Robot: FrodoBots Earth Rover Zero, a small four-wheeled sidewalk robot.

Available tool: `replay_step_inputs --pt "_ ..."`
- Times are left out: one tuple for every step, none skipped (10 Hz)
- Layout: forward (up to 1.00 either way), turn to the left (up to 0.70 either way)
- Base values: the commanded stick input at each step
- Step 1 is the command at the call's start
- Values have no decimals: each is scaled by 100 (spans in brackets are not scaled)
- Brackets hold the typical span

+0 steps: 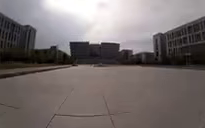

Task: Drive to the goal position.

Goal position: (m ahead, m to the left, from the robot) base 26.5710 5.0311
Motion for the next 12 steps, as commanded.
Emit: replay_step_inputs --pt "100 27" --pt "100 27" --pt "100 27" --pt "100 27" --pt "100 27" --pt "100 27" --pt "100 27" --pt "100 27" --pt "100 26" --pt "100 9" --pt "100 0" --pt "100 0"
